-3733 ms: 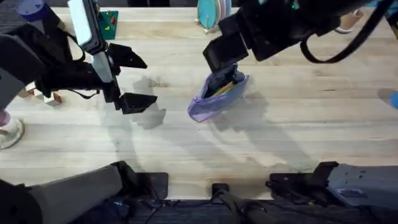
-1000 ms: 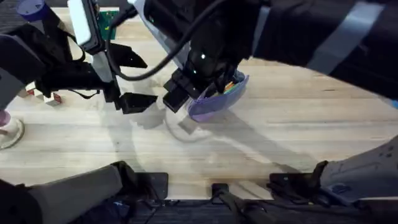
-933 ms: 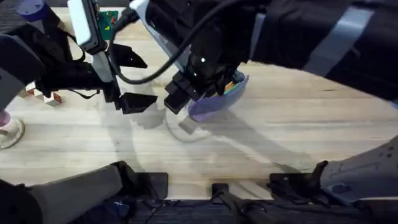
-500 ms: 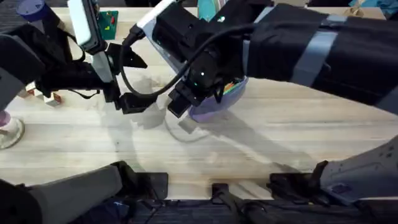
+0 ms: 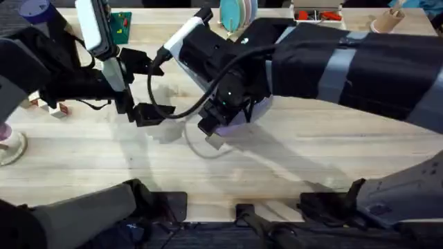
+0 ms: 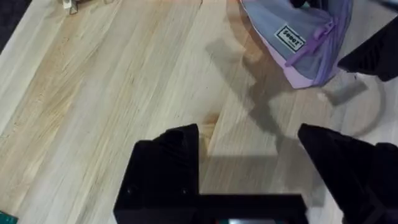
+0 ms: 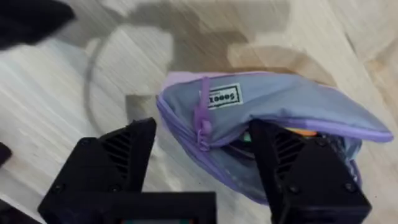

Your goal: Unzip the bag, pick up the pens from the table one at a time and place them inside, then zip the bag closed.

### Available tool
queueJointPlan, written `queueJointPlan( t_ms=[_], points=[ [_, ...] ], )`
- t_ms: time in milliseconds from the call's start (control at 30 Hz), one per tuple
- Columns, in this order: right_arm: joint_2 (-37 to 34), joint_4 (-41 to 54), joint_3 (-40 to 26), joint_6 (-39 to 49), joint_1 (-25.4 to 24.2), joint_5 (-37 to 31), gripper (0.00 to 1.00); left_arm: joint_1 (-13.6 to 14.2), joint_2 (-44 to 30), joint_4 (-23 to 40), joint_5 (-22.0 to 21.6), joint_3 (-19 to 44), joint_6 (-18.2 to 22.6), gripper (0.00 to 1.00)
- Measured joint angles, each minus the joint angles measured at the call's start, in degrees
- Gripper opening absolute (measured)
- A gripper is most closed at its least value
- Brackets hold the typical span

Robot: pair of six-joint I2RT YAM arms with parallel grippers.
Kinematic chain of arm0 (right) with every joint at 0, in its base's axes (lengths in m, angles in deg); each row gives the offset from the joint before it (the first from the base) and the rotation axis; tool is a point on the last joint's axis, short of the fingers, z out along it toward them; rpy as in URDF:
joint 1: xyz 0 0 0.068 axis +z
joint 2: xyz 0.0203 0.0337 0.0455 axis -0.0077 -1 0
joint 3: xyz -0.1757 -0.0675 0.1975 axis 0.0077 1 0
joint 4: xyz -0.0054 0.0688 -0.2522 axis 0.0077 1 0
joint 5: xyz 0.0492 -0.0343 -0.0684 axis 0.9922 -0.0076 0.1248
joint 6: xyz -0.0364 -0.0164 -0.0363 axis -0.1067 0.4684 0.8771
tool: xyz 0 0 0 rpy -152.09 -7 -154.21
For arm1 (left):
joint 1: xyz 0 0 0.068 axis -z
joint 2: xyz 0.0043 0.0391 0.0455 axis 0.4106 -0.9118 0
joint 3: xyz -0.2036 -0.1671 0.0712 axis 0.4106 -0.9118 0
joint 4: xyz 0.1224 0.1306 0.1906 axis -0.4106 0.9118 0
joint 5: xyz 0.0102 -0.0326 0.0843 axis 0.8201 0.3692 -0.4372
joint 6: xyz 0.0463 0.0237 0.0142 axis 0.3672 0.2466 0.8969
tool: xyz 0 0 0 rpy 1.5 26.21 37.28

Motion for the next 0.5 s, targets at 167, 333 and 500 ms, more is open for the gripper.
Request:
queueJointPlan(
  t_ms=[167, 333, 500],
  points=[
    [0.0, -1.1, 0.1, 0.0, 0.0, -0.2, 0.851, 0.0, 0.0, 0.0, 0.0, 0.0, 0.0, 0.994],
    [0.0, -1.2, 0.1, -0.2, 0.0, -0.7, 0.824, 0.0, 0.0, 0.0, 0.0, 0.0, 0.0, 0.994],
    [0.0, -1.6, 0.1, -0.5, 0.0, -1.6, 0.799, 0.0, 0.0, 0.0, 0.0, 0.0, 0.0, 0.994]
  ],
)
